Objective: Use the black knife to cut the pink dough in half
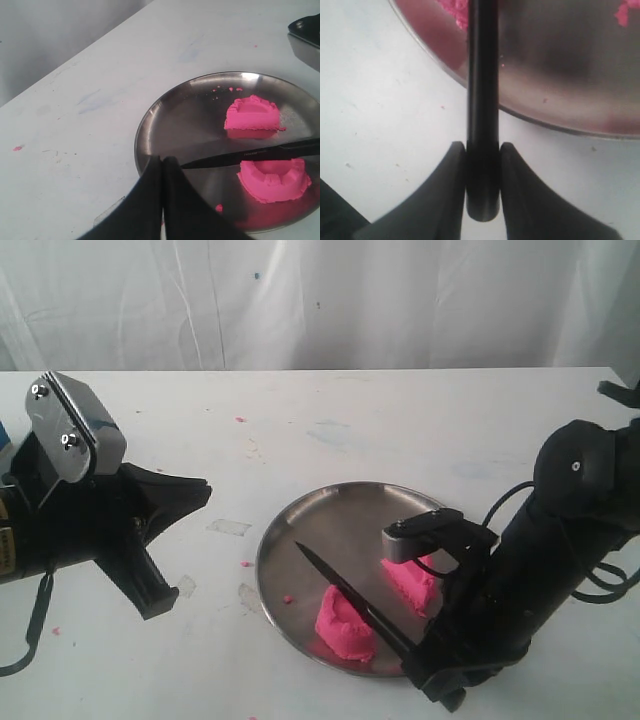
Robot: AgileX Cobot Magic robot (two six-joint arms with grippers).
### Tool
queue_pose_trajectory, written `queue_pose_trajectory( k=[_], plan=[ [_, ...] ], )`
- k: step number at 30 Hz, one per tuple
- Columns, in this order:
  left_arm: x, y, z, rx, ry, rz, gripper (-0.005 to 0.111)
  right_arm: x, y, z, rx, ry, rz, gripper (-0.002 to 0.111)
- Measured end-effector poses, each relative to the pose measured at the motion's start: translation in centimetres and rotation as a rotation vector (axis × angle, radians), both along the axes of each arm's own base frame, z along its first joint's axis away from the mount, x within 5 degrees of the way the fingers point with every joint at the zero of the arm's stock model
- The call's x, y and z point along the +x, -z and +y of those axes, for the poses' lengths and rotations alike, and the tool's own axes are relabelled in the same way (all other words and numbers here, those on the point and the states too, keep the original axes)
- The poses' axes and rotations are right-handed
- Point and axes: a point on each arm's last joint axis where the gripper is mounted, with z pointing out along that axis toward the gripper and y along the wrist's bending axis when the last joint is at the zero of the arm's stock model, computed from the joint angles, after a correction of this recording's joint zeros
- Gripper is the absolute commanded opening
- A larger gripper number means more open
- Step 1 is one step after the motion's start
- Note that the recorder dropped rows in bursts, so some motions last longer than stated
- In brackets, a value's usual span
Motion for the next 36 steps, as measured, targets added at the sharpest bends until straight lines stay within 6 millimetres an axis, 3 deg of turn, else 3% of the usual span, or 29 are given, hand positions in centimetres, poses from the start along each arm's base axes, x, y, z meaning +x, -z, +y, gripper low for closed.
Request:
queue_pose_trajectory(
  k=[15, 21, 27, 31, 36],
  plan=[
    [0.0, 0.0, 0.0, 0.000, 0.000, 0.000, 0.000, 0.3, -0.1, 0.2, 0.014, 0.027, -0.022, 0.000],
    [0.0, 0.0, 0.0, 0.003, -0.001, 0.002, 0.000, 1.6, -1.0, 0.0, 0.008, 0.114, -0.161, 0.000],
    [0.0, 0.1, 0.0, 0.008, -0.003, 0.003, 0.000, 3.5, -1.6, -1.7, -0.042, 0.276, -0.300, 0.000],
    [0.0, 0.1, 0.0, 0.008, -0.003, 0.003, 0.000, 4.5, -1.3, -3.1, -0.072, 0.347, -0.270, 0.000],
    [0.0, 0.1, 0.0, 0.008, -0.003, 0.003, 0.000, 5.4, -0.5, -3.4, -0.107, 0.350, -0.178, 0.000]
  ],
)
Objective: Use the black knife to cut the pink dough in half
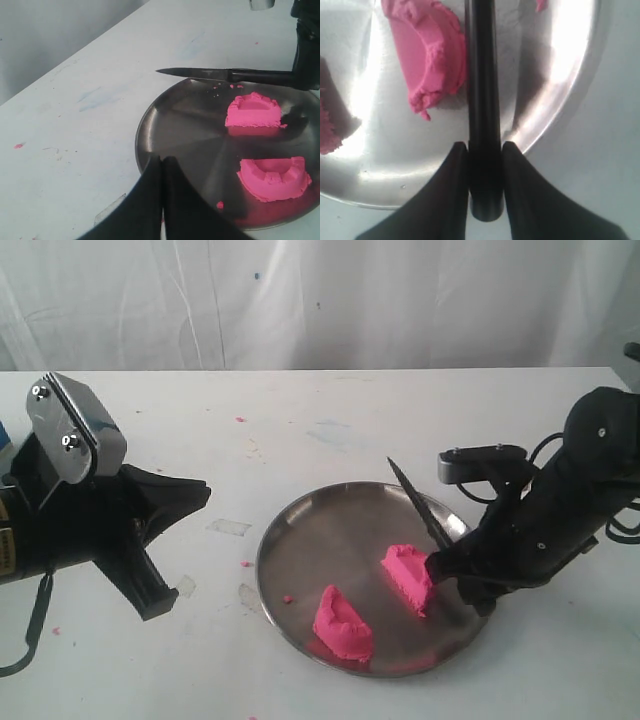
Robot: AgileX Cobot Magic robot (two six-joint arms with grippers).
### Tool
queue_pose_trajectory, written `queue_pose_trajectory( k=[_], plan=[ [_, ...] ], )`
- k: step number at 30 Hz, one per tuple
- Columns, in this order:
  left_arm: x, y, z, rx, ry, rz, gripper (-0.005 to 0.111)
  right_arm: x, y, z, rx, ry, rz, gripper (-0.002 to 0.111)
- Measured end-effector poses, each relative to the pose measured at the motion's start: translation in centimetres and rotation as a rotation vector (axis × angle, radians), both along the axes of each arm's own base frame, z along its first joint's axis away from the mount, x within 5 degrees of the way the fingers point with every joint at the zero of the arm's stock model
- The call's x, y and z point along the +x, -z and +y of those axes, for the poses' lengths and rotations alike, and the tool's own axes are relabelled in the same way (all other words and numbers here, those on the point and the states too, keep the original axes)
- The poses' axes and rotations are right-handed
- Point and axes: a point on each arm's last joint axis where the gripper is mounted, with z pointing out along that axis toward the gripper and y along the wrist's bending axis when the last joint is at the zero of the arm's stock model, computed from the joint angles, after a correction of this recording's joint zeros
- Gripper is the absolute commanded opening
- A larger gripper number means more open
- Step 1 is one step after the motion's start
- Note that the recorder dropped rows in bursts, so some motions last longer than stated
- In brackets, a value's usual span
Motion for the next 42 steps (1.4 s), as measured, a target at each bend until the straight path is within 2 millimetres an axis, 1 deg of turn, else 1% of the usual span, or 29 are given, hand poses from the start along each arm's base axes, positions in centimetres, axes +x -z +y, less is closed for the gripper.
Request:
queue_pose_trajectory(
  k=[6, 17, 25, 30, 36, 42],
  plan=[
    [0.0, 0.0, 0.0, 0.000, 0.000, 0.000, 0.000, 0.2, 1.4, 0.1, -0.017, -0.010, 0.067, 0.000],
    [0.0, 0.0, 0.0, 0.000, 0.000, 0.000, 0.000, 0.4, 1.7, 0.2, -0.017, -0.011, 0.079, 0.001],
    [0.0, 0.0, 0.0, 0.000, 0.000, 0.000, 0.000, 0.4, 1.7, 0.2, -0.017, -0.011, 0.079, 0.017],
    [0.0, 0.0, 0.0, 0.000, 0.000, 0.000, 0.000, 0.5, 1.7, 0.2, -0.015, -0.008, 0.074, 0.023],
    [0.0, 0.0, 0.0, -0.001, -0.001, 0.001, 0.000, 0.9, 2.3, 0.3, -0.014, 0.004, 0.053, 0.037],
    [0.0, 0.0, 0.0, -0.001, -0.001, 0.001, 0.000, 1.0, 2.3, 0.3, -0.013, 0.006, 0.044, 0.038]
  ],
)
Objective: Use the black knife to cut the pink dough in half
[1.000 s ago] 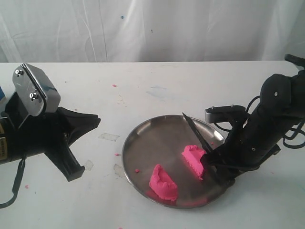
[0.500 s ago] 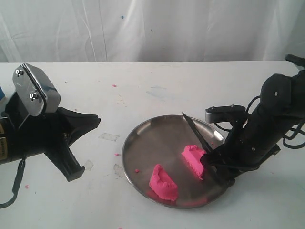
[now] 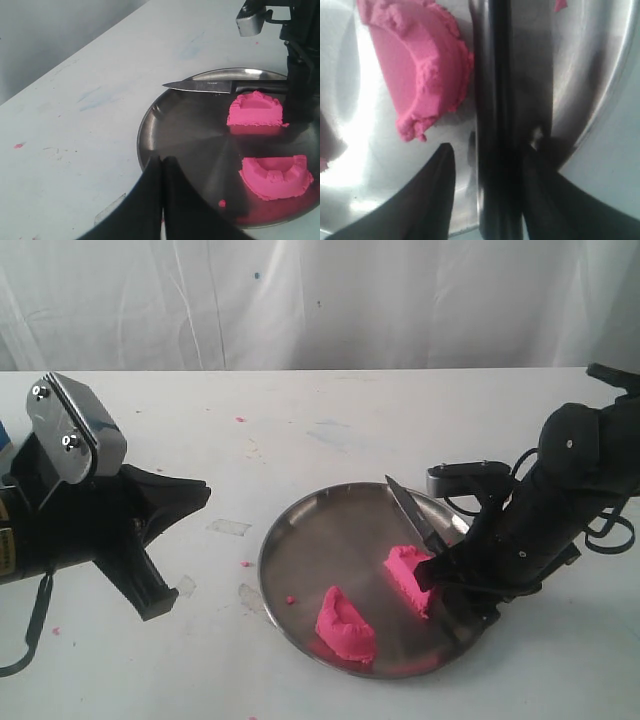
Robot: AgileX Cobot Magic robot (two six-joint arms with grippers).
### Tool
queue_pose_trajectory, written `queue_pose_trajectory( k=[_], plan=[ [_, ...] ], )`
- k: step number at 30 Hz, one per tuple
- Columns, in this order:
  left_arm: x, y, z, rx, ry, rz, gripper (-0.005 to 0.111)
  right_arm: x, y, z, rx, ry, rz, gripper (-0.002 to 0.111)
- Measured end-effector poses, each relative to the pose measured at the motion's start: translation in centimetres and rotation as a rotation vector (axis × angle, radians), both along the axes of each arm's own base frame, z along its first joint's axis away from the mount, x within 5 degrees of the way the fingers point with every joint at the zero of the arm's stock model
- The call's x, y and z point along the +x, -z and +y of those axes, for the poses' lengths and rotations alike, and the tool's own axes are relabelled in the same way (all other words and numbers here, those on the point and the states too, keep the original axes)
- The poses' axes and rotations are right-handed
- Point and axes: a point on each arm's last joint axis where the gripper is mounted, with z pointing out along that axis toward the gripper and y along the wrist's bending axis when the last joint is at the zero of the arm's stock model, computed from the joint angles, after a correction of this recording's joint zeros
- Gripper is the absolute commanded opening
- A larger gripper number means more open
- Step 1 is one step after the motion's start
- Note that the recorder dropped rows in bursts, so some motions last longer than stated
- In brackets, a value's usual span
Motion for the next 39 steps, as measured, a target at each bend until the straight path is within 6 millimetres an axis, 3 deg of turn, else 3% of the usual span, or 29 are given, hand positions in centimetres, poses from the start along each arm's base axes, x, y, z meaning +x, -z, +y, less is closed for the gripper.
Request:
queue_pose_trajectory(
  k=[9, 19, 21, 25, 27, 32, 39],
  plan=[
    [0.0, 0.0, 0.0, 0.000, 0.000, 0.000, 0.000, 0.1, -0.1, 0.0, 0.000, 0.000, -0.006, 0.038],
    [0.0, 0.0, 0.0, 0.000, 0.000, 0.000, 0.000, 0.6, -3.2, -1.1, -0.111, -0.045, -0.120, 0.037],
    [0.0, 0.0, 0.0, 0.000, 0.000, 0.000, 0.000, 0.5, -4.0, -1.3, -0.112, -0.041, -0.158, 0.030],
    [0.0, 0.1, 0.1, 0.009, -0.008, 0.006, 0.000, 0.4, -6.0, -2.4, -0.089, 0.014, -0.261, 0.004],
    [0.1, 0.2, 0.2, 0.020, -0.018, 0.014, 0.000, 0.2, -6.6, -3.8, -0.077, 0.087, -0.306, 0.000],
    [0.1, 0.3, 0.3, 0.030, -0.026, 0.021, 0.000, -2.1, -7.0, -8.1, -0.041, 0.332, -0.420, 0.000],
    [0.1, 0.3, 0.3, 0.030, -0.026, 0.021, 0.000, -7.7, -12.4, -9.0, 0.089, 0.415, -0.861, 0.000]
  ],
)
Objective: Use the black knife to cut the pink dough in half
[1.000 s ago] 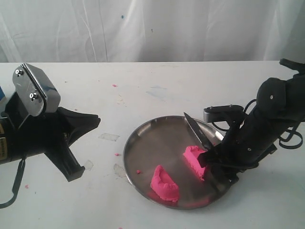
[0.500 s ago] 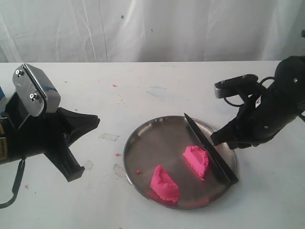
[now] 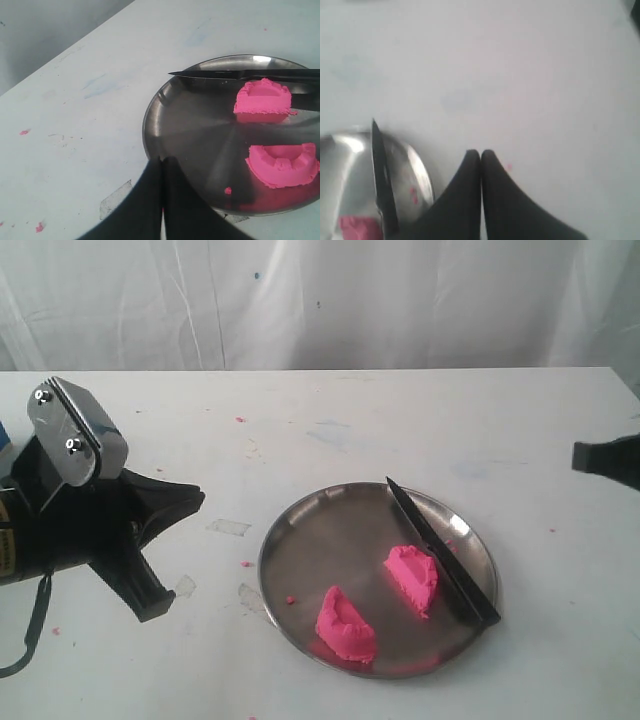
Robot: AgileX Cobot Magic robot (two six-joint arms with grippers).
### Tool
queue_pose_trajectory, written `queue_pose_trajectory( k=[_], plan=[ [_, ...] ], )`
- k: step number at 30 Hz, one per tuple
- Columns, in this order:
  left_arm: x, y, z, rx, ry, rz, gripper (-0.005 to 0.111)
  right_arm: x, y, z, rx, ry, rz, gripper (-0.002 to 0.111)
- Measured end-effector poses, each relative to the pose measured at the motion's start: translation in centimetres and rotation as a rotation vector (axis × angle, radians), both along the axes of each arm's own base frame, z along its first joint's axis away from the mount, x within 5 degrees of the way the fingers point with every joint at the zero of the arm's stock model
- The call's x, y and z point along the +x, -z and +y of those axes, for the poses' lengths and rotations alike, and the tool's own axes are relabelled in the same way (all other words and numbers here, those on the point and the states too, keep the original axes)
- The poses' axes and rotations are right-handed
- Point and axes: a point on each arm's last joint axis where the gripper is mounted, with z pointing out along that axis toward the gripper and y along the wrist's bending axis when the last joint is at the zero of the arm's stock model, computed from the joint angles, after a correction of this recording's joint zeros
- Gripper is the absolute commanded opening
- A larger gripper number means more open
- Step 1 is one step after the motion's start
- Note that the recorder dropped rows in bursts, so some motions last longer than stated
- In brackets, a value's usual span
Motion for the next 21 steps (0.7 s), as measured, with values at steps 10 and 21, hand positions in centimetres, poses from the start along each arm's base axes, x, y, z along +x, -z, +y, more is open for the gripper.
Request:
queue_pose_trajectory(
  k=[10, 21],
  plan=[
    [0.0, 0.0, 0.0, 0.000, 0.000, 0.000, 0.000, -8.1, -6.4, -0.6, 0.027, 0.007, -0.427, 0.000],
    [0.0, 0.0, 0.0, 0.000, 0.000, 0.000, 0.000, -13.1, -8.5, -0.8, 0.040, 0.007, -0.645, 0.000]
  ],
)
